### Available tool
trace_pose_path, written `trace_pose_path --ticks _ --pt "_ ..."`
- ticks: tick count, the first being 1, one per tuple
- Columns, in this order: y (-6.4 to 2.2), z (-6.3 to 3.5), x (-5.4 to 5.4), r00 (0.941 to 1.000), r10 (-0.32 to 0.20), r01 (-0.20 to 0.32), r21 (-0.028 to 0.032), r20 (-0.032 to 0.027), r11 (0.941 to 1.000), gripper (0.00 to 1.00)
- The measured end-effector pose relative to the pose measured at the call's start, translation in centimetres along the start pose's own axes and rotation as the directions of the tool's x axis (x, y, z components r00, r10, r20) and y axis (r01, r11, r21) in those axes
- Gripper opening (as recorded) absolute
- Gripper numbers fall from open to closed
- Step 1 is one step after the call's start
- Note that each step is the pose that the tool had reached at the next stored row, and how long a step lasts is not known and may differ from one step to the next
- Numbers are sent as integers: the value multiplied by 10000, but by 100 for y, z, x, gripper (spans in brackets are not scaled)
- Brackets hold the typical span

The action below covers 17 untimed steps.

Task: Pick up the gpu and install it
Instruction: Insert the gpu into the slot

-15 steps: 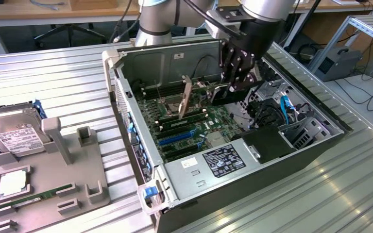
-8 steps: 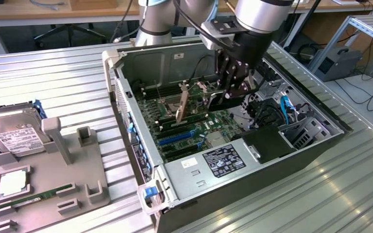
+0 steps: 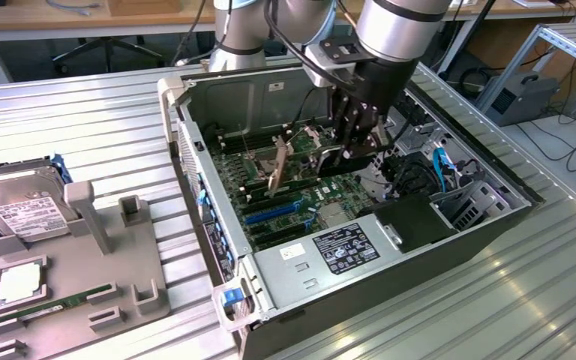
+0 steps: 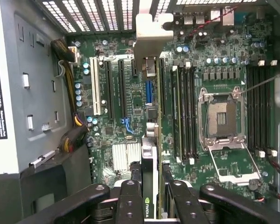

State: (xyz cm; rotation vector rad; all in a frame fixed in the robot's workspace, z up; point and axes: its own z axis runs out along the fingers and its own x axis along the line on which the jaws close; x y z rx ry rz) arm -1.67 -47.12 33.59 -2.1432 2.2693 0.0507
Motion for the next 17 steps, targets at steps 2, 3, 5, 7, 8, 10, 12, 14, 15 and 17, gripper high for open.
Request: trace_pose_path --ticks 2,3,5,7,8,10,12,14,15,17 --pt "50 33 -10 9999 -156 156 -3 -3 9999 27" --pt "89 47 -21 9999 -167 167 -3 -6 9999 27" --pt "125 69 -22 9999 -166 166 -3 -3 9999 27" --pt "163 101 -20 9999 -167 167 -3 -3 9999 27" --pt "181 112 -19 9999 -166 166 -3 -4 9999 27" --pt "238 143 -15 9999 -166 166 -3 -3 9999 27" --pt "285 164 -12 9999 -166 166 -3 -4 9999 27" --pt "340 189 -8 9999 -166 166 -3 -4 9999 27" --pt "344 190 -8 9999 -165 165 -4 -6 9999 27" --pt "344 190 -8 9999 -166 166 -4 -6 9999 27"
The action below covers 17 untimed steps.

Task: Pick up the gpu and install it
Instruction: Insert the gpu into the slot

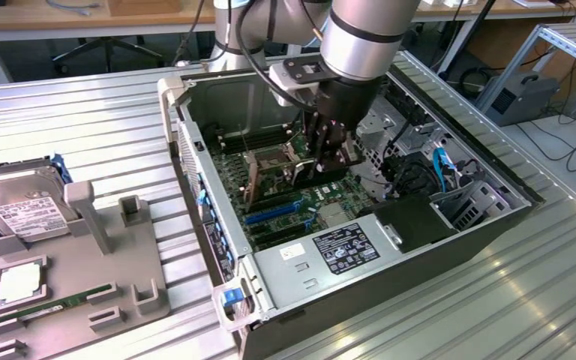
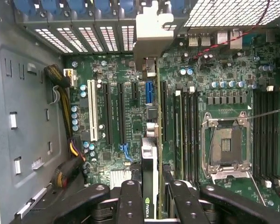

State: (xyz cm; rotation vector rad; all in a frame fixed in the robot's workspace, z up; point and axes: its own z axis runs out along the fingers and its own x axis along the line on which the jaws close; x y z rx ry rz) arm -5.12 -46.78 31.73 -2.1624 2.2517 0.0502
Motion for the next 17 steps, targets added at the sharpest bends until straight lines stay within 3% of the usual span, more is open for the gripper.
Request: trace_pose_path --ticks 9,17 --pt "40 177 8 10000 -24 24 -2 -1 10000 27" --pt "174 285 12 10000 -41 41 -2 1 10000 27"
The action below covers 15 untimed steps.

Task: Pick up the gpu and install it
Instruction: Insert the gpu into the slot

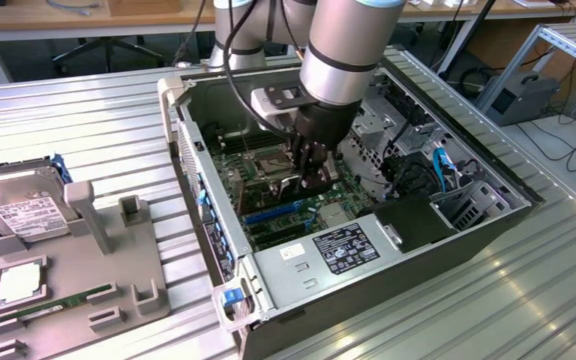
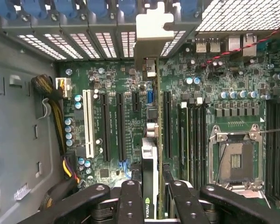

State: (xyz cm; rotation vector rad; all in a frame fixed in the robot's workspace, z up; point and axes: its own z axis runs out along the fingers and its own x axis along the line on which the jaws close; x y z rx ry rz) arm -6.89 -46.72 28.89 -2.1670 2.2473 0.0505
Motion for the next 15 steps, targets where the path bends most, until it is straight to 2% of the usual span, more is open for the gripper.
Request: trace_pose_path --ticks 7,12,15 --pt "76 66 -6 10000 0 0 1 2 10000 27" --pt "85 129 -4 10000 -4 4 1 -3 10000 27" --pt "125 156 -6 10000 -5 5 1 -8 10000 27"
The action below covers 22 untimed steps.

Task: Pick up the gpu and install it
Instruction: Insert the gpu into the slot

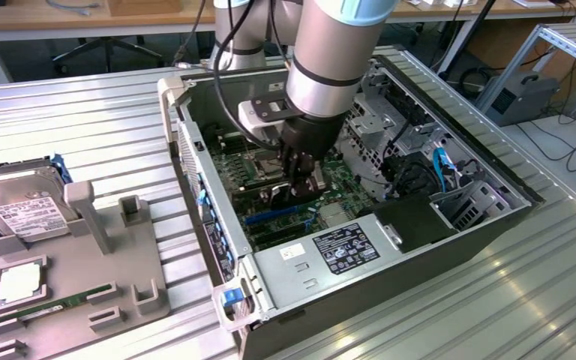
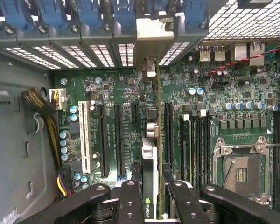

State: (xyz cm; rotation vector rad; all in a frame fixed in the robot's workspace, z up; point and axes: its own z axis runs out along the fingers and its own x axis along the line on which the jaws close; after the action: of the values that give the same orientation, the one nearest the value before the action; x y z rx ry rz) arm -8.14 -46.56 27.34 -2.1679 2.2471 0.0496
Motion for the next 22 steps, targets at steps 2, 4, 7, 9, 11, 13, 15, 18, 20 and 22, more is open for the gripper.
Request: trace_pose_path --ticks 2,4,7,9,11,13,15,18,20,22 --pt "25 9 -2 10000 0 0 0 -1 10000 27" --pt "33 17 -3 10000 -1 1 1 -5 10000 27" --pt "39 34 -2 10000 0 0 2 -54 10000 27" --pt "42 47 -2 10000 0 0 2 -79 10000 27" --pt "45 55 -7 10000 1 -1 3 -80 10000 27" --pt "46 64 -16 10000 1 -1 4 -78 10000 27" --pt "46 63 -17 10000 0 0 3 -80 10000 27" --pt "46 64 -17 10000 0 0 3 -80 10000 27" --pt "47 64 -17 10000 2 -2 -15 -81 10000 27" --pt "46 63 -17 10000 3 -3 -53 -88 10000 27"
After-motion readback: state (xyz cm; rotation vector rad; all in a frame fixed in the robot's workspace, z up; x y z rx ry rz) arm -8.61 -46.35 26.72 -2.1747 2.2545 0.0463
